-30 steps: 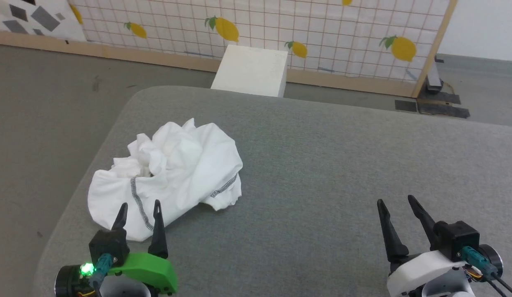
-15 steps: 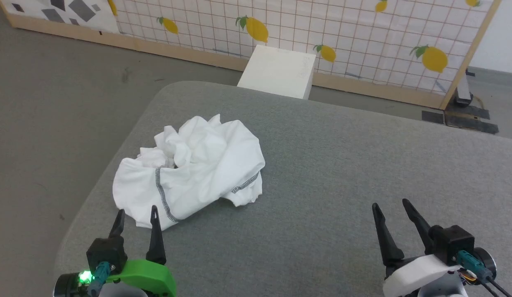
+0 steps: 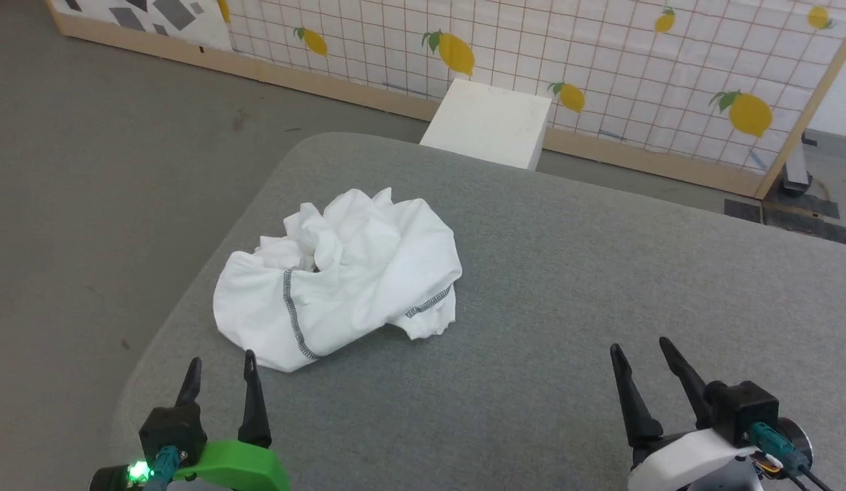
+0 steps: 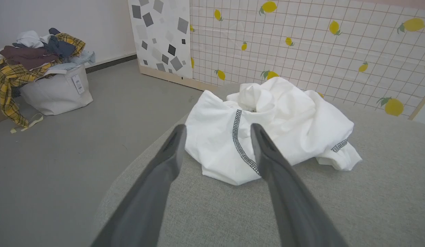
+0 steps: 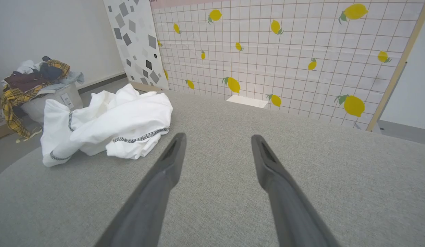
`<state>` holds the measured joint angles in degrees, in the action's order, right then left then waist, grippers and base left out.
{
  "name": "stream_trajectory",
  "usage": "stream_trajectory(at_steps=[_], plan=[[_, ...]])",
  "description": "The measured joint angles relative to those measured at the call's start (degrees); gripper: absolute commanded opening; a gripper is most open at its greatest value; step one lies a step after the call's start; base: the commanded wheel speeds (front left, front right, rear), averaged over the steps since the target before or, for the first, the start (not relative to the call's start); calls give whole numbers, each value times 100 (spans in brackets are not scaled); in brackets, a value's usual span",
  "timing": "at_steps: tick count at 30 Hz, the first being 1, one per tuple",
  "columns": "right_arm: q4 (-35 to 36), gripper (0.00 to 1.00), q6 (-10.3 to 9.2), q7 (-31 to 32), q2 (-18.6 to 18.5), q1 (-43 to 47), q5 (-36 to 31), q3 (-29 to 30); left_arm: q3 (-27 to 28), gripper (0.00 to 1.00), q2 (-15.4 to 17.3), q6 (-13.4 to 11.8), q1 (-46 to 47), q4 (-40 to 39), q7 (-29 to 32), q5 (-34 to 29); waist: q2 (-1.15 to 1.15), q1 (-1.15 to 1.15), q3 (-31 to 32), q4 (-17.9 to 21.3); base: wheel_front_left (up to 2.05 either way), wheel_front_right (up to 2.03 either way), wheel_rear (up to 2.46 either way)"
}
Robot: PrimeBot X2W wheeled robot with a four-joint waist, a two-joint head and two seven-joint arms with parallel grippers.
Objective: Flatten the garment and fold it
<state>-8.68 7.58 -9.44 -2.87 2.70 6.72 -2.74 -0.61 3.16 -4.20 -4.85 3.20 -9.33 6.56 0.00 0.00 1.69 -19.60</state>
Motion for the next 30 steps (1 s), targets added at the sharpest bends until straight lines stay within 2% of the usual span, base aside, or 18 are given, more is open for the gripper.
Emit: stream_trajectory(at_steps=[30], plan=[[-353,100,0,-352,1,86,187,-85,-27,100,0,-191,-203,160,-347,253,0,0,52,-519,0,0,0]])
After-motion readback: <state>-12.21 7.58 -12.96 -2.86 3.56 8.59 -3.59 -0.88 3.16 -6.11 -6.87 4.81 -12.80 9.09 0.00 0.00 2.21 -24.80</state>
